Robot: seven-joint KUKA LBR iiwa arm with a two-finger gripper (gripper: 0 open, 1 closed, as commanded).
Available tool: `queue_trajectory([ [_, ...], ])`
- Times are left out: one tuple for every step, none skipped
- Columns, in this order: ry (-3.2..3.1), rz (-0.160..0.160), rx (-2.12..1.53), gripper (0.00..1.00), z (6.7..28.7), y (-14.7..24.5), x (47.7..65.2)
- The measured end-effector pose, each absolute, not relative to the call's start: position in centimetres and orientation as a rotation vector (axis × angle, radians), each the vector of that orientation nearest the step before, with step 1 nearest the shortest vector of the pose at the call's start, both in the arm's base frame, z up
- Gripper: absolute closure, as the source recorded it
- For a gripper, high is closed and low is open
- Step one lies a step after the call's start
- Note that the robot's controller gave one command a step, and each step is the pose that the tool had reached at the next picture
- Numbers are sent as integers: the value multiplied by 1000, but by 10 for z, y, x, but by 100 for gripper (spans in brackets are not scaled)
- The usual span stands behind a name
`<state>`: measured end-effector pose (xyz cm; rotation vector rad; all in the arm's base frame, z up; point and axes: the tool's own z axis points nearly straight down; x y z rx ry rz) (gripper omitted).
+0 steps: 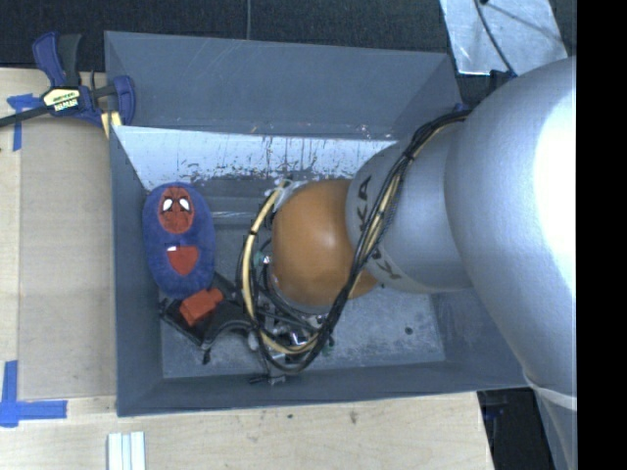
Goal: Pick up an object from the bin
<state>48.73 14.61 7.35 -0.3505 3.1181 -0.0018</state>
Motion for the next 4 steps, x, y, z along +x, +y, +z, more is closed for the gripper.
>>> queue_trajectory([
  [3119, 4, -352, 100, 74, 148, 487],
  [3121, 4, -348, 100, 75, 149, 487],
  [3120, 3, -345, 100, 80, 149, 487],
  [3118, 1, -341, 100, 174, 149, 488],
])
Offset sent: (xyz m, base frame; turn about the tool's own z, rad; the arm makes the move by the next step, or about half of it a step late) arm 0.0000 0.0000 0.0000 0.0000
